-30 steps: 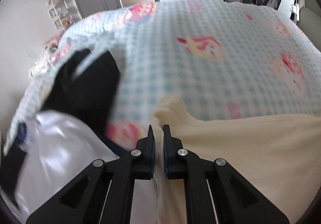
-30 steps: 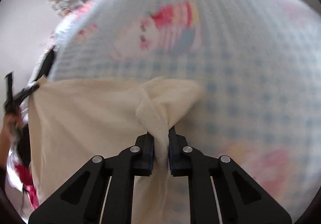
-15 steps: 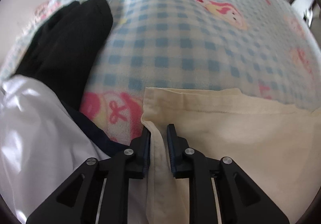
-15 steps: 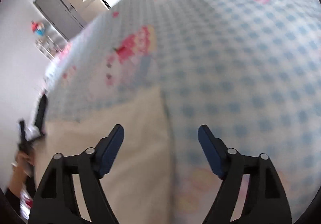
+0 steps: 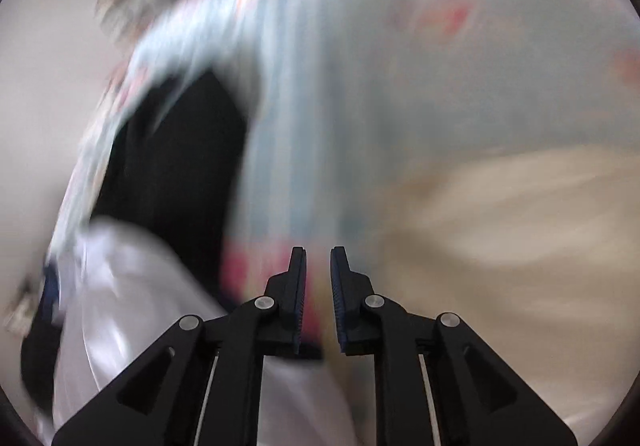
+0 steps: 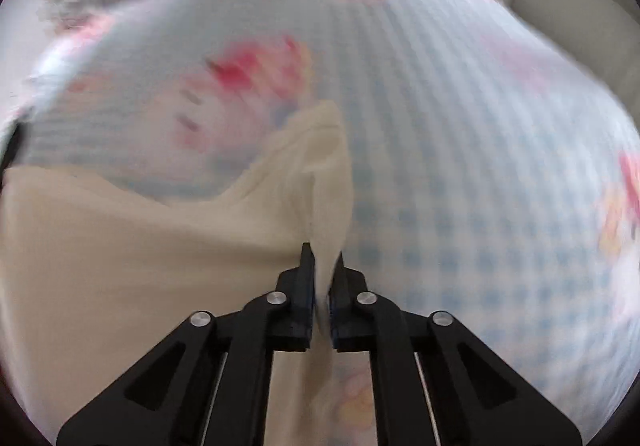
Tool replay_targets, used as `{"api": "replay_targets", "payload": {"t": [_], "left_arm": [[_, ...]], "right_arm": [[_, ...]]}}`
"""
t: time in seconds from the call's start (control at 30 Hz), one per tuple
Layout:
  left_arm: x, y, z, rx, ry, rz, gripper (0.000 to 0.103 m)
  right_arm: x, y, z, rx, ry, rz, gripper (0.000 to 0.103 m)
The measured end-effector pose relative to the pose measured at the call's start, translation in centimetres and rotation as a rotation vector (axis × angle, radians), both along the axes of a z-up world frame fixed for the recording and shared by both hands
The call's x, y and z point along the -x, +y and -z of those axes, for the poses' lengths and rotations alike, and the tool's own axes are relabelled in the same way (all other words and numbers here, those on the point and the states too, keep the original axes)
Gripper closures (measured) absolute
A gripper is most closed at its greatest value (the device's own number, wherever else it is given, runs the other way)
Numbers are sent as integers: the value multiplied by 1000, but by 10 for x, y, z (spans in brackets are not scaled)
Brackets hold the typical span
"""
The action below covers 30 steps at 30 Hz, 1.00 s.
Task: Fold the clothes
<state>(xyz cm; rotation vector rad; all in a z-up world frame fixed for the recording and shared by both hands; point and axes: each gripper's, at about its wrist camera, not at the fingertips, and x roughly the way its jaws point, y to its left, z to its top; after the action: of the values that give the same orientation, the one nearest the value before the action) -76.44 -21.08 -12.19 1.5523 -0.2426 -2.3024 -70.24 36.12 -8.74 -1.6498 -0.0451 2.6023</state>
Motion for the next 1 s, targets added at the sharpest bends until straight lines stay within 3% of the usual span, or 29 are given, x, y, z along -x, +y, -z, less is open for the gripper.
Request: {"api": "replay_targets", "payload": {"t": [0.07,0.1,0.13,0.2,0.27,0.37,0.47,0.53,0.6,0.7,0.77,1.0], "left_arm": [[-24,9,-25,-42,79,56,88],[-37,13,-38,-63,118,83,78],[-49,17,-51,-84,157,111,65],[-84,34,-82,-120,228,193,51],[-107,59,-104,-197,222,311,51],[-174,117,-113,-353,180,477,49],[-242,176,-99,-408,164,533,48],[-280,210,-71,-469,92,513,48],[-313,237,-44,-480,6,491,48],[-363,255,-10,-395,-76,477,48],[-400,250,5,-341,-84,438,46],[-535,196,-5,-492,25,299,41]], "right_arm": [[-6,-7,19,-50,-35,12,84],[-12,-6,10,-42,7,7,75],[-19,-4,-2,-25,46,9,72],[-37,9,-37,46,106,47,67],[-63,13,-71,173,138,31,59],[-125,-14,-101,387,129,-92,55],[-214,-62,-93,375,75,-186,54],[-273,-93,-88,366,40,-249,48],[-331,-124,-80,355,2,-303,47],[-395,-151,-42,313,-64,-305,47],[-430,-150,-27,297,-69,-297,47],[-542,-119,-7,262,-13,-266,43]]}}
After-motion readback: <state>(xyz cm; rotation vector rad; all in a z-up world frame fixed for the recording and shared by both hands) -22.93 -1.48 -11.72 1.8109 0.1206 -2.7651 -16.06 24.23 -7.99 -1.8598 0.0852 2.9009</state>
